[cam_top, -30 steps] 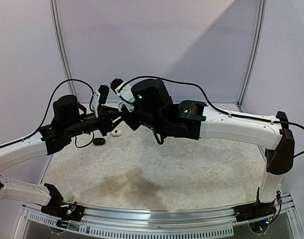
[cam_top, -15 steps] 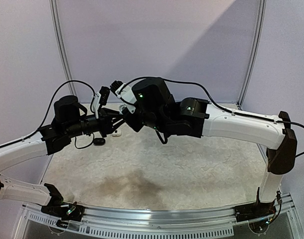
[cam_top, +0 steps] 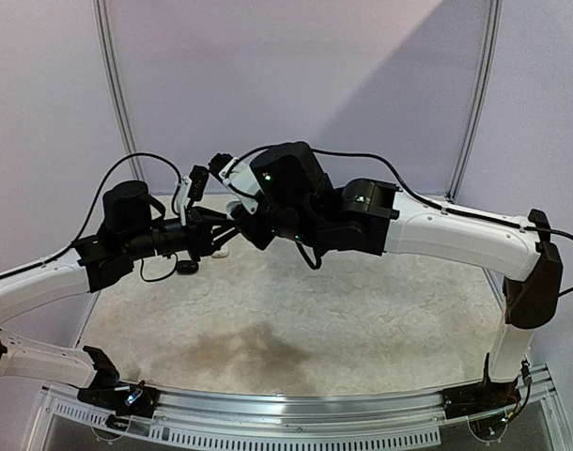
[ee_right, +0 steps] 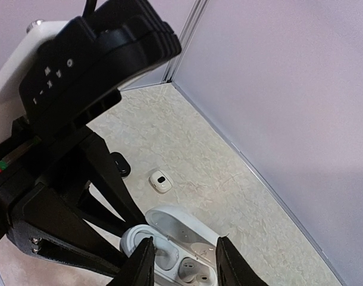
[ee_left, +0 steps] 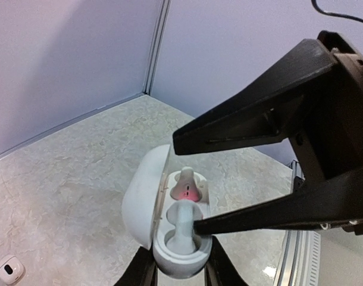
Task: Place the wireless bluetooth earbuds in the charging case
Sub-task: Insert the left earbud into the left side groove of the charging case, then close the charging case with the earbuds.
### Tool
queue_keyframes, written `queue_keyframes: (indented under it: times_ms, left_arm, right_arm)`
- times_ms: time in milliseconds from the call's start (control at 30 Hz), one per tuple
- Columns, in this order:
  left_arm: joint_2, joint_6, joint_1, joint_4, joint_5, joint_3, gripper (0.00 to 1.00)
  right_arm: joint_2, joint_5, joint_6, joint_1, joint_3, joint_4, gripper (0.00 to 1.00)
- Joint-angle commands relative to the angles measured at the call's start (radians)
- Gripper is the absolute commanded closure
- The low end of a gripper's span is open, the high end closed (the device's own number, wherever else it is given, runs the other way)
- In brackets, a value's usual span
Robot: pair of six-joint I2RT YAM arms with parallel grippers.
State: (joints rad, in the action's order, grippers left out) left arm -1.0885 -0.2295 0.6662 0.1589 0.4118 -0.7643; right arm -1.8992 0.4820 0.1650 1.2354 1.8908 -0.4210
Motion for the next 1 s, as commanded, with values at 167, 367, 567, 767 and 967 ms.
queue_keyframes:
  times_ms: [167,367,567,767,967]
  left_arm:
    - [0.005,0.001,-0.005,0.106,0.012,-0.058,1.0]
    - [-0.012,0.064,-0.023,0.033,-0.038,-0.064,1.0]
    - [0.051,0.478,-0.025,-0.023,0.003,-0.017,1.0]
    - [0.077,0.896,-0.024,-0.153,0.102,-0.035,1.0]
    - [0.065,0.914,-0.022,-0.186,0.107,-0.061,1.0]
  right_arm:
    - [0.017,-0.113,-0.019,-0.005,0.024,-0.119,0.64]
    - [0.135,-0.221,-0.043,-0.005,0.005,-0.038,0.61]
    - [0.194,-0.261,-0.122,-0.059,0.008,0.022,0.56]
    - [0.002,-0.15,-0.254,-0.069,0.191,-0.188,0.54]
    - [-0.084,-0.216,-0.329,-0.066,0.181,-0.193,0.55]
